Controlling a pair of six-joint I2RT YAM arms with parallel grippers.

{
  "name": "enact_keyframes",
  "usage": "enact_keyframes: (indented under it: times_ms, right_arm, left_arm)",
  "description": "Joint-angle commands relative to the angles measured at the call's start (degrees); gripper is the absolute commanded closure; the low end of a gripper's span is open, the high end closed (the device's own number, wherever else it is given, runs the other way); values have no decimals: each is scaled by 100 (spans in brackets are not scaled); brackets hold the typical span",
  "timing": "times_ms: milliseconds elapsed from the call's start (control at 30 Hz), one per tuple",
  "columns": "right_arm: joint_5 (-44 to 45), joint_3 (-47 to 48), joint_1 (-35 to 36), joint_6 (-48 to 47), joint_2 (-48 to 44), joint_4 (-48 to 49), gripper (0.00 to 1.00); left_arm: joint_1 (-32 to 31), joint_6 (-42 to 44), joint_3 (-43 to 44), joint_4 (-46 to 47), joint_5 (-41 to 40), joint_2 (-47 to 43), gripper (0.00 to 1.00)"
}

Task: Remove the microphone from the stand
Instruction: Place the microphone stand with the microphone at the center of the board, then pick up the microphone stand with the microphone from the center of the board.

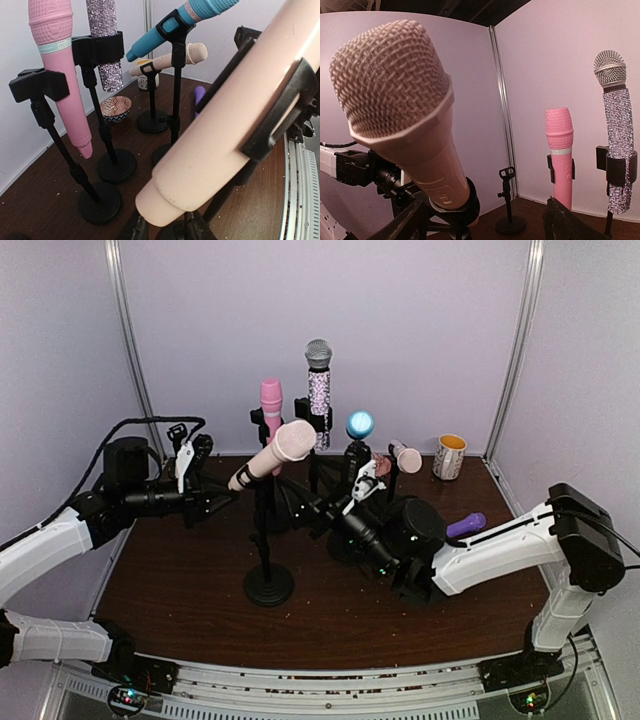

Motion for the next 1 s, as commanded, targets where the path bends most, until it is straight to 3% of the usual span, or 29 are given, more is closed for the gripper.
enact_keyframes:
  times_ms: [0, 233, 367, 500, 533, 600, 733, 867, 967]
  right_arm:
    - [-1071, 437, -70, -115, -214, -755, 19]
    - [-1643, 985, -241, -168, 40, -1109, 26]
    - [-1714, 1267, -307, -119, 194, -1100, 37]
    - [-1805, 1538, -327, -172, 303, -1237, 68]
    - [-1795, 1580, -337, -195, 331, -1256, 86]
    - [-1725, 1575, -338, -274, 290, -1292, 100]
    - [-1376, 1604, -290, -548, 224, -1428, 100]
    - [-320, 1846, -111, -952, 338, -1530, 100]
    - [484, 2153, 41, -1306, 548, -1504, 100]
  left_arm:
    - [36, 81, 206, 339, 136, -45, 74]
    - [30, 110, 268, 347, 158, 31, 74]
    - [32, 133, 295, 361, 159, 59, 74]
    - [37, 165, 313, 316, 164, 78, 73]
    - [30, 211, 320, 253, 167, 79, 74]
    - [44, 255, 326, 160, 117, 66, 74]
    - [124, 41, 351, -108, 45, -1, 71]
    - [162, -611, 263, -682, 234, -190, 50]
    - [162, -919, -210, -548, 379, -631, 45]
